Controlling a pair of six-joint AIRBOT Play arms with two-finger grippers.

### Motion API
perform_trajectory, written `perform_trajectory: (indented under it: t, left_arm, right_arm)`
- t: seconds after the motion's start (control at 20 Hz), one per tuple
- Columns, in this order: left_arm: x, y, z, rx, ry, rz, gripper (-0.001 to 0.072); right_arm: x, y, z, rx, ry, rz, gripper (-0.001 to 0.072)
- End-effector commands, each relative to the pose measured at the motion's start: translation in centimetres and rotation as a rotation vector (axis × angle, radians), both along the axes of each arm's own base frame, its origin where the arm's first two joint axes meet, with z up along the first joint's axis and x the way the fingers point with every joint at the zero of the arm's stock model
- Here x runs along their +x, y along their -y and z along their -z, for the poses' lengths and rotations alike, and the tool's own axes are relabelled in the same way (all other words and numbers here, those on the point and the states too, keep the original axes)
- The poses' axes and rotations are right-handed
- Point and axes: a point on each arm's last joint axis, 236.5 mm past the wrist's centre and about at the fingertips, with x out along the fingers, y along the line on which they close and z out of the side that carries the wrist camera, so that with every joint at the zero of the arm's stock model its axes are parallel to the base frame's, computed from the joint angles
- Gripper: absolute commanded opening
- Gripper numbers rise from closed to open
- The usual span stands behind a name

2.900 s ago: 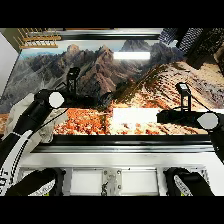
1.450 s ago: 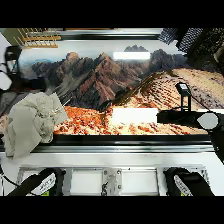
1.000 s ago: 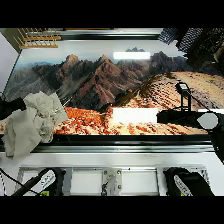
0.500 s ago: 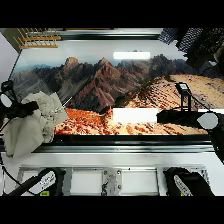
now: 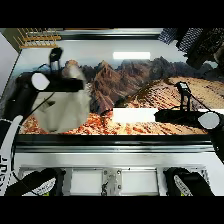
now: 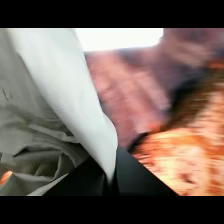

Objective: Fold the clothes and pants, and hang the long-sleeved shirts on hangers.

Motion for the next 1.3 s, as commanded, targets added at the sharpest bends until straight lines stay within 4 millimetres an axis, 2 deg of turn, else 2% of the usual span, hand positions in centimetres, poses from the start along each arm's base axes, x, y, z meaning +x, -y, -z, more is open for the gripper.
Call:
perform_trajectory:
  t: [0.0,0.05,0.15,0.2,0.25,0.3,0.35,0.4,0.45,0.55,0.6,0.7,0.8,0.85,0.9,0.95,1.0,1.1,1.25]
  left_arm:
    - [-5.2,14.3,-5.6,-0.097,0.125,0.323,0.0005]
    - [-7.2,17.4,-5.7,-0.098,0.125,0.405,0.0005]
    - [-10.6,22.0,-4.9,-0.086,0.121,0.533,0.0006]
    - [-11.5,23.4,-4.2,-0.075,0.114,0.567,0.0076]
    - [-11.6,24.2,-3.6,-0.057,0.113,0.584,0.0430]
    - [-11.1,24.0,-3.1,-0.036,0.105,0.574,0.0668]
    - [-9.7,22.9,-2.9,-0.019,0.088,0.520,0.0668]
    - [-7.9,21.1,-2.9,-0.009,0.072,0.451,0.0668]
    - [-5.8,18.4,-2.8,-0.010,0.053,0.368,0.0668]
    - [-2.2,11.9,-1.8,-0.025,-0.009,0.177,0.0668]
    - [-1.1,8.0,-0.6,-0.024,-0.050,0.076,0.0668]
    - [-0.3,0.5,2.7,-0.008,-0.134,-0.093,0.0668]
    - [-1.2,-6.0,6.4,0.007,-0.224,-0.240,0.0668]
    - [-1.8,-8.8,8.1,0.005,-0.271,-0.314,0.0668]
    - [-2.5,-10.9,9.6,-0.003,-0.311,-0.374,0.0668]
    - [-3.0,-12.9,11.0,-0.002,-0.349,-0.425,0.0668]
    - [-3.4,-14.3,12.1,-0.002,-0.380,-0.461,0.0668]
    - [-3.4,-15.5,13.4,0.001,-0.414,-0.490,0.0668]
    - [-2.1,-14.8,15.0,0.016,-0.440,-0.468,0.0668]
  right_arm:
    - [0.6,0.5,-1.0,-0.045,0.063,-0.040,0.0022]
    - [0.9,1.5,-1.4,-0.084,0.087,-0.036,0.0023]
    - [1.6,4.2,-2.4,-0.161,0.134,0.014,0.0023]
    - [2.0,5.7,-2.9,-0.187,0.148,0.064,0.0022]
    - [2.3,7.5,-3.5,-0.203,0.158,0.134,0.0022]
    - [2.3,9.2,-3.9,-0.210,0.164,0.205,0.0022]
    - [2.2,10.8,-4.2,-0.209,0.162,0.272,0.0022]
    - [2.1,12.1,-4.5,-0.206,0.162,0.321,0.0023]
    - [2.0,13.2,-4.6,-0.210,0.162,0.352,0.0024]
    - [1.6,14.8,-4.3,-0.214,0.142,0.403,0.0030]
    - [1.4,15.3,-4.1,-0.215,0.129,0.418,0.0030]
    - [1.4,15.9,-3.6,-0.216,0.111,0.431,0.0030]
    - [1.5,16.0,-2.9,-0.212,0.086,0.433,0.0033]
    - [1.6,16.0,-2.3,-0.209,0.068,0.430,0.0095]
    - [1.7,16.1,-1.7,-0.207,0.049,0.429,0.0306]
    - [1.8,16.1,-1.0,-0.204,0.025,0.427,0.0504]
    - [2.0,16.2,-0.2,-0.201,0.002,0.425,0.0532]
    - [2.1,16.2,1.0,-0.189,-0.038,0.432,0.0532]
    - [2.2,16.2,2.2,-0.166,-0.088,0.455,0.0532]
